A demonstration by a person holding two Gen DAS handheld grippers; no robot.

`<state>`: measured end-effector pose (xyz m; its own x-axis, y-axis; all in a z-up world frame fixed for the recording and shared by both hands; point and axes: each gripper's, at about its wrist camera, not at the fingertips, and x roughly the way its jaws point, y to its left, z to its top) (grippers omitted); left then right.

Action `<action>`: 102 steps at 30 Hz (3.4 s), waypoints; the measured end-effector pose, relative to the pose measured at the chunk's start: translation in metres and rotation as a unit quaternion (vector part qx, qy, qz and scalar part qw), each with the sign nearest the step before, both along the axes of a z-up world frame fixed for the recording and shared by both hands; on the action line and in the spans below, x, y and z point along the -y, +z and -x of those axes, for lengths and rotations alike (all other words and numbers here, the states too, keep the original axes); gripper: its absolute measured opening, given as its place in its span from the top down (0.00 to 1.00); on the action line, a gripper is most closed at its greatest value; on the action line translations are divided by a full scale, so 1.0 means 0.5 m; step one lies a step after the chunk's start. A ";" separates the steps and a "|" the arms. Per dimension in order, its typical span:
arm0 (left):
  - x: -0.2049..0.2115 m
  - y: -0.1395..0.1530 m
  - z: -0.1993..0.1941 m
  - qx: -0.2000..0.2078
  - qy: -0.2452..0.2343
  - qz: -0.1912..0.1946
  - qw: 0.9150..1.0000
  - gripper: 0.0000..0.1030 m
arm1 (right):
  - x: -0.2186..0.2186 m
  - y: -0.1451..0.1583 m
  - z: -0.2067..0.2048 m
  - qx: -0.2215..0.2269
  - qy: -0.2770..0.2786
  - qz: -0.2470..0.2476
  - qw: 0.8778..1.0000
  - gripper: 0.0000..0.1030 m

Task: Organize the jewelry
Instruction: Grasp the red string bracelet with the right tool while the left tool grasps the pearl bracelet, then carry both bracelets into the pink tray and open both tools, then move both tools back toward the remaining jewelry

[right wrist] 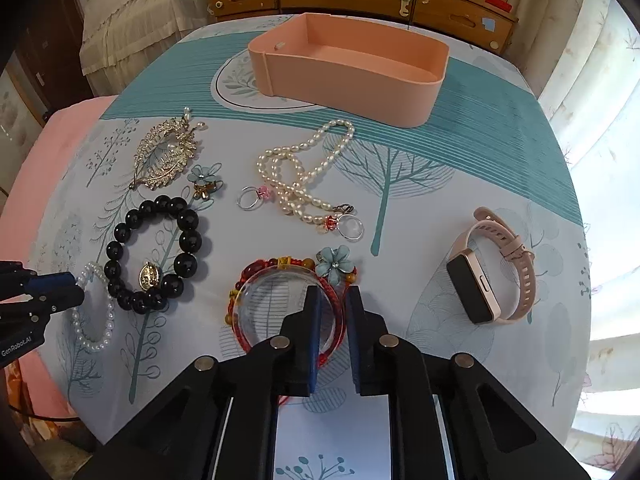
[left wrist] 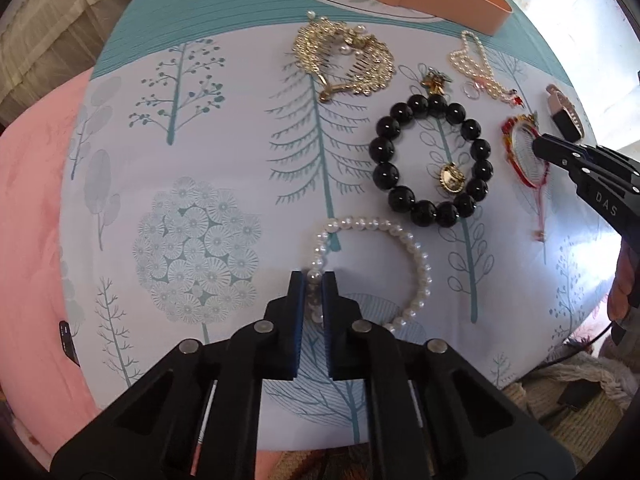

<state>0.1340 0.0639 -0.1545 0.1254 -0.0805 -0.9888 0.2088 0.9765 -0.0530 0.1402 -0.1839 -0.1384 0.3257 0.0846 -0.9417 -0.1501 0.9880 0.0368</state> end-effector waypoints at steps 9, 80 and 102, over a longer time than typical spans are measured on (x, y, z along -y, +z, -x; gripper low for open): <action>0.001 0.086 -0.041 0.027 0.009 0.048 0.998 0.95 | 0.010 0.032 0.017 0.003 0.003 -0.050 0.999 0.93; 0.041 0.207 -0.041 0.225 0.081 0.069 0.969 0.36 | 0.014 0.232 -0.043 0.162 -0.082 -0.048 0.982 0.39; -0.059 0.102 0.115 0.224 0.151 0.008 0.963 0.36 | -0.162 0.146 0.161 0.148 0.013 0.104 0.983 0.39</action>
<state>0.0764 0.0932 -0.1035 0.5590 0.0114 -0.8291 -0.0799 0.9960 -0.0401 0.0598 -0.1028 -0.0657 0.5879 -0.0889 -0.8040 -0.1486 0.9652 -0.2154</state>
